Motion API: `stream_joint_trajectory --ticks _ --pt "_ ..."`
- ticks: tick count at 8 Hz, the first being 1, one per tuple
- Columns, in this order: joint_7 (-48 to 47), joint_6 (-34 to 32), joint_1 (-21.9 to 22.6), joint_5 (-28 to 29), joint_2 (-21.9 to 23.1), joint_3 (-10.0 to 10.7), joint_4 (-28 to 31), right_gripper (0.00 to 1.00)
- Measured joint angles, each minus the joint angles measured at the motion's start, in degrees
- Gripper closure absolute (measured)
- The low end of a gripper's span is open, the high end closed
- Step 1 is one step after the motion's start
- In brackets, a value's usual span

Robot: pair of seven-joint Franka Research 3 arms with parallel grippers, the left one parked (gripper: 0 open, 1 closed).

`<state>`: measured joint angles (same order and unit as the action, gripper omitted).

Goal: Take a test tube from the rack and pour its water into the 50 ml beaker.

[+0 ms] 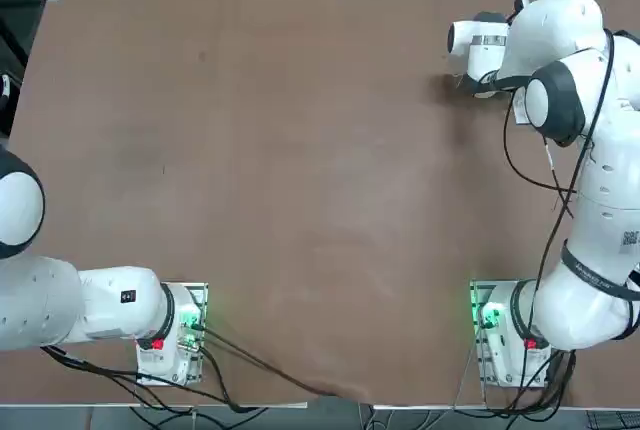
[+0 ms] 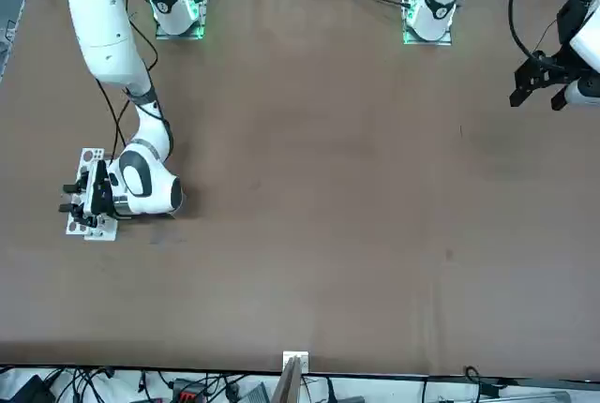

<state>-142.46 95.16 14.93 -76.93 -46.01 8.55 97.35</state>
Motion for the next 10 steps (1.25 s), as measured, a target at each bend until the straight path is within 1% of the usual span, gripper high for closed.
stream_joint_trajectory --ticks 1,3,5,7,10 --pt "0.0 0.01 0.0 -0.02 0.0 0.0 0.0 0.74" --pt "0.0 0.0 0.01 -0.34 0.0 0.0 -0.04 0.81" --pt "0.22 -0.23 0.05 -0.5 0.01 0.0 -0.17 0.81" --pt "1.76 -1.8 0.25 -0.5 0.29 -0.01 -1.07 0.81" --pt "5.49 -3.13 0.43 -0.37 2.97 -0.06 -1.86 0.81"
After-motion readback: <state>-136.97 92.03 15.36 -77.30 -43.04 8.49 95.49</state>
